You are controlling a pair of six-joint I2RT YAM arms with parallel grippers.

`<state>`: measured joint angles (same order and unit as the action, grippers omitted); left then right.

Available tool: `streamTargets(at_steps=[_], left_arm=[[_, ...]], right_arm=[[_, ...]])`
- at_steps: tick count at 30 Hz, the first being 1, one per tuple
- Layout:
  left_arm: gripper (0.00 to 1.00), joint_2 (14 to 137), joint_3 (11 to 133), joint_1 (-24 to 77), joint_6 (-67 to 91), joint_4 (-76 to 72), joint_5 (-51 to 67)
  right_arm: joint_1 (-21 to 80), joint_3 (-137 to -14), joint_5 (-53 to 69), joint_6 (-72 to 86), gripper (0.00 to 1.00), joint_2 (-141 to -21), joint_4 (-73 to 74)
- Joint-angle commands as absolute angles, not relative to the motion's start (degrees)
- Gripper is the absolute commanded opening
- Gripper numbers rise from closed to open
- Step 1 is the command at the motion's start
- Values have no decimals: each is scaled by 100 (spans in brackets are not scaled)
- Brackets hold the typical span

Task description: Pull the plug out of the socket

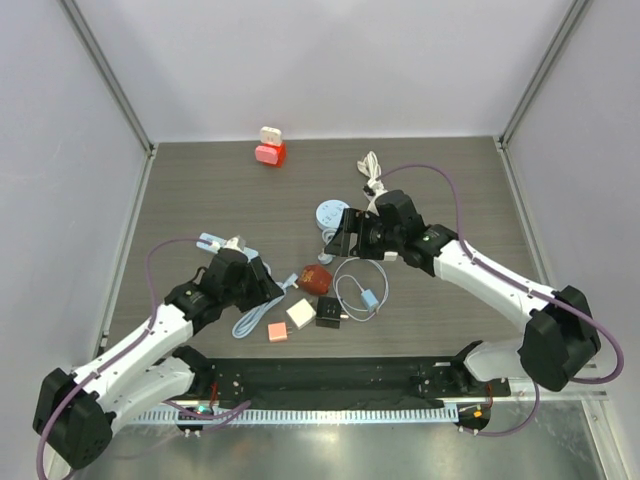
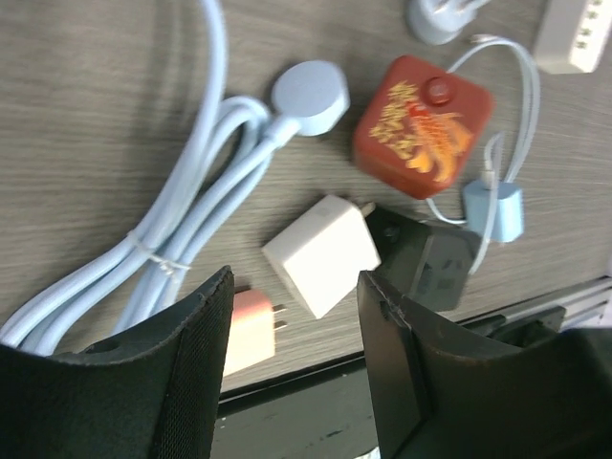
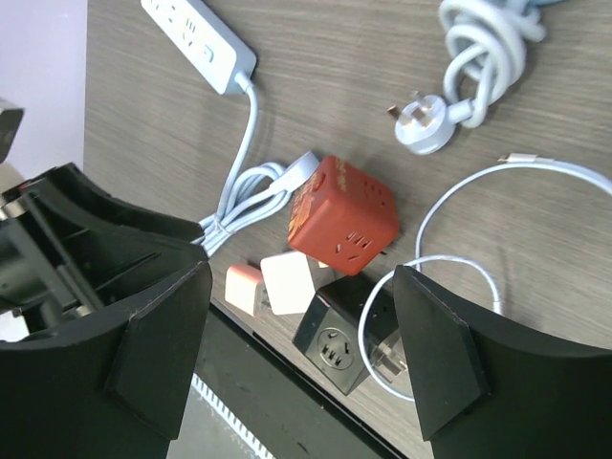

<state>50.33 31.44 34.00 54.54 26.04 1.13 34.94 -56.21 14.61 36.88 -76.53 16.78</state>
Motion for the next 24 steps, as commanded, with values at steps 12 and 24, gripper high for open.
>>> streamTargets(at_steps=[12, 24], left_arm=[[57, 5808, 2522, 3401, 6047, 1986, 89], [62, 6609, 2786, 2128, 6223, 2355, -387]], right_arm=[[3709, -5880, 950, 3727, 83, -8191, 1266], [3709, -6337, 879, 3525, 82, -8824, 1257]])
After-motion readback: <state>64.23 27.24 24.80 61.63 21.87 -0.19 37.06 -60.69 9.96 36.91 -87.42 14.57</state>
